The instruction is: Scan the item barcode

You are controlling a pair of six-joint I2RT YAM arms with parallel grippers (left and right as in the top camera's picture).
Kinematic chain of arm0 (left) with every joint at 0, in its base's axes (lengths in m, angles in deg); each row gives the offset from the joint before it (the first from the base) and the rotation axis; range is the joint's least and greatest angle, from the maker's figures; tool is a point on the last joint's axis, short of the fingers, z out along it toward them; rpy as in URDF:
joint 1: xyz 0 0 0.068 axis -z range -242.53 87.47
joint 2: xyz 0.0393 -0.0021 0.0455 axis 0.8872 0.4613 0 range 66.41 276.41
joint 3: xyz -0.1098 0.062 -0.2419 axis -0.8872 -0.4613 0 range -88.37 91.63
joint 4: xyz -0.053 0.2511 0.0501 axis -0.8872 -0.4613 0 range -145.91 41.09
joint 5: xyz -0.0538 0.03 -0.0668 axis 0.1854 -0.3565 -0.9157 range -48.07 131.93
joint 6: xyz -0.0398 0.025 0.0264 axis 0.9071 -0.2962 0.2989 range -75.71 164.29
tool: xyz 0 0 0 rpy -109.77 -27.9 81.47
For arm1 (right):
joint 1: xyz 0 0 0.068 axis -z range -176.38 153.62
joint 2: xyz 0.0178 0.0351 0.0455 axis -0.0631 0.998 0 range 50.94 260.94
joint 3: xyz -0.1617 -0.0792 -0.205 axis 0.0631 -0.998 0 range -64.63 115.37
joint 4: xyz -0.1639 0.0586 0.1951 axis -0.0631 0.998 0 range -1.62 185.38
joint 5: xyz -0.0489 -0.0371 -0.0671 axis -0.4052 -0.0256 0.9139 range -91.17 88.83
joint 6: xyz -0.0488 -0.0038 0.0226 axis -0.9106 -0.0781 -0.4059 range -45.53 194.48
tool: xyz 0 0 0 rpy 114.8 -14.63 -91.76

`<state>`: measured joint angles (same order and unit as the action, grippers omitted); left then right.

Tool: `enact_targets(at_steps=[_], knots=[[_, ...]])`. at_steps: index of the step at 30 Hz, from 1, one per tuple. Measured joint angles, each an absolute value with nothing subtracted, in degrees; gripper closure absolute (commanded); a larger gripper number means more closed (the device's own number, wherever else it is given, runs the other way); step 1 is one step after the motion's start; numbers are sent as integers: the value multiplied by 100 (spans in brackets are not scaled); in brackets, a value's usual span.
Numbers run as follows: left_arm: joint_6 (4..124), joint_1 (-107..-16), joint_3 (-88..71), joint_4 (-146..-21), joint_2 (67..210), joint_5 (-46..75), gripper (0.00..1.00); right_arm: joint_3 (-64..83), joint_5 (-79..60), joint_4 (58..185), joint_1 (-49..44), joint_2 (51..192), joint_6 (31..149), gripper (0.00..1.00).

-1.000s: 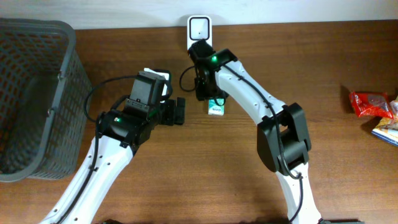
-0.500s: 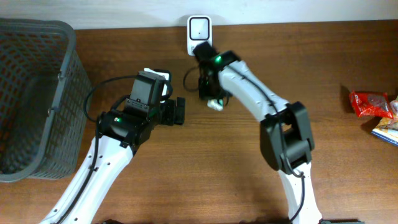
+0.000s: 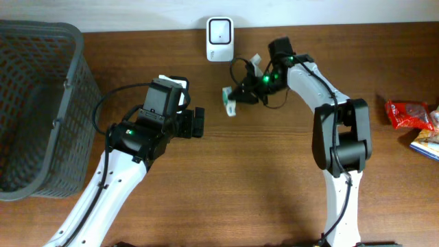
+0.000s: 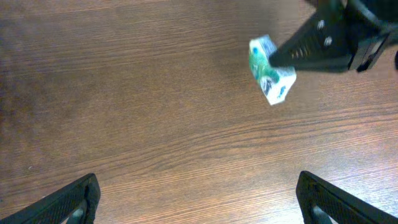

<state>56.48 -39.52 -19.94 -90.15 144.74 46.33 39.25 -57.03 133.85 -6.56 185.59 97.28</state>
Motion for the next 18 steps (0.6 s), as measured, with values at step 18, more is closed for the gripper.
enact_targets(at_steps=[18], knots=[[5648,-3952,-1994,-9015,14474,4633,1,3938,-3419,14515,-417,18162,7932,60]])
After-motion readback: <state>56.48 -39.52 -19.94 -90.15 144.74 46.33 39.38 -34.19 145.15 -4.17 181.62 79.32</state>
